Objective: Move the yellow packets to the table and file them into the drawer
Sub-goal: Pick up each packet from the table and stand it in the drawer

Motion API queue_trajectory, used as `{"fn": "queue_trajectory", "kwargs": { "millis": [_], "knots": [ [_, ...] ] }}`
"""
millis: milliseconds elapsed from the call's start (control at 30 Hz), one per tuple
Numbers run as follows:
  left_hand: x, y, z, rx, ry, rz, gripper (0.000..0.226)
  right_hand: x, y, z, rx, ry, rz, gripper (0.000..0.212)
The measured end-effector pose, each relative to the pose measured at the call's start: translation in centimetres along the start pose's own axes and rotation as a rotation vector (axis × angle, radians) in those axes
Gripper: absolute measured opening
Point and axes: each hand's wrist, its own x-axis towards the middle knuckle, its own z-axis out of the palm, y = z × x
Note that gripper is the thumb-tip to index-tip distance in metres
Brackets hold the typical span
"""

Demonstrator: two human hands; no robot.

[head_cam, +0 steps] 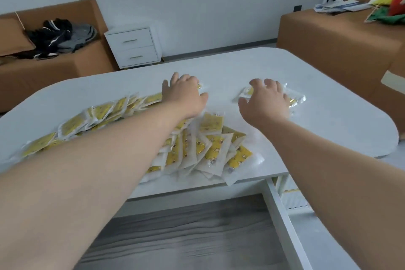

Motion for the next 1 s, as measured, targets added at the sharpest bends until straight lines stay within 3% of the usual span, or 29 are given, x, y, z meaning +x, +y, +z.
{"fn": "queue_trajectory", "kwargs": {
  "millis": [100, 200, 367, 533, 767, 900, 1000],
  "knots": [
    [3.9, 0.9, 1.5, 0.04, -0.101, 0.04, 0.063, 3.4, 3.1, 0.7, -0.225, -0.173, -0.005, 0.08],
    [7.3, 1.6, 2.8, 0.019, -0.164, -0.051, 0.068, 4.9, 5.4, 1.9, -0.243, -0.306, 0.052, 0.09],
    [9.1, 2.6, 5.1, 0.066, -0.234, -0.174, 0.057, 5.3, 6.7, 4.1, -0.249, -0.165, 0.019, 0.072],
    [7.5, 3.3, 5.6, 0.022, -0.049, -0.078, 0.023, 4.5, 5.5, 3.7, -0.267, -0.179, -0.005, 0.044],
    [3.1, 5.1, 3.6, 0.084, -0.084, 0.256, 0.03, 1.0, 4.2, 0.1, -0.321, -0.278, -0.144, 0.04],
    [1.2, 5.4, 2.5, -0.228, -0.127, 0.181, 0.037, -2.7, 3.7, -2.5, -0.27, -0.265, -0.164, 0.04],
    [-0.4, 5.8, 2.0, -0.246, -0.249, 0.187, 0.046, -5.2, 3.0, -3.2, -0.183, -0.241, -0.136, 0.042]
  ]
}}
